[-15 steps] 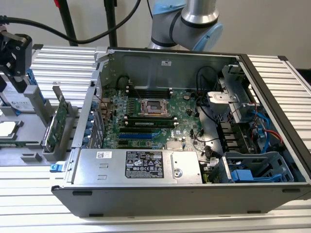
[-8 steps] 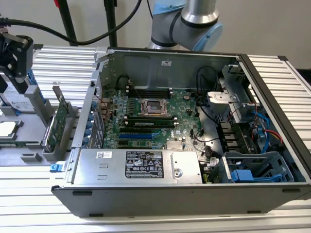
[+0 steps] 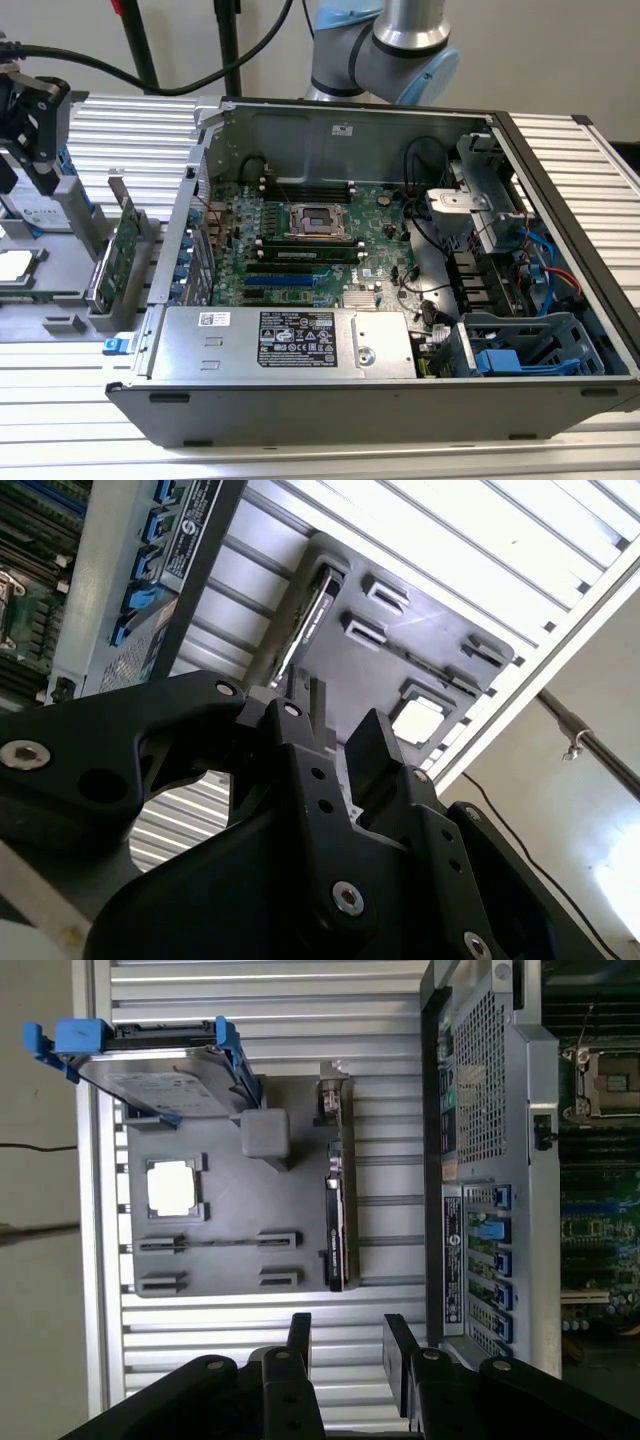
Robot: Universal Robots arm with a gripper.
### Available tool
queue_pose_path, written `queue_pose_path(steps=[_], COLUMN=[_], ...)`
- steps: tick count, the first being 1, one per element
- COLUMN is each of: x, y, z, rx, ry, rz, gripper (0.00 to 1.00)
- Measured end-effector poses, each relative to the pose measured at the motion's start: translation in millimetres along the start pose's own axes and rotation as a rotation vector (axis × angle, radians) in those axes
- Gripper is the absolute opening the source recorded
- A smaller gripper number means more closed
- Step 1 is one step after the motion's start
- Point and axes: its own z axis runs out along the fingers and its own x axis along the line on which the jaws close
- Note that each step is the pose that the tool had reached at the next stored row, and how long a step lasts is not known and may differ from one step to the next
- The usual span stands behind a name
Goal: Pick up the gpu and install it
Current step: 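Pick up the gpu and move the gpu toward the slot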
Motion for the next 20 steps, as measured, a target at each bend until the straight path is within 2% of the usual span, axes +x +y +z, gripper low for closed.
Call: queue_pose_path(steps=[20], x=[0.1], y=[-0.4], z=[8.2], rx=[0.0001], ry=[0.0002], rz=[-0.003], gripper=[1.0])
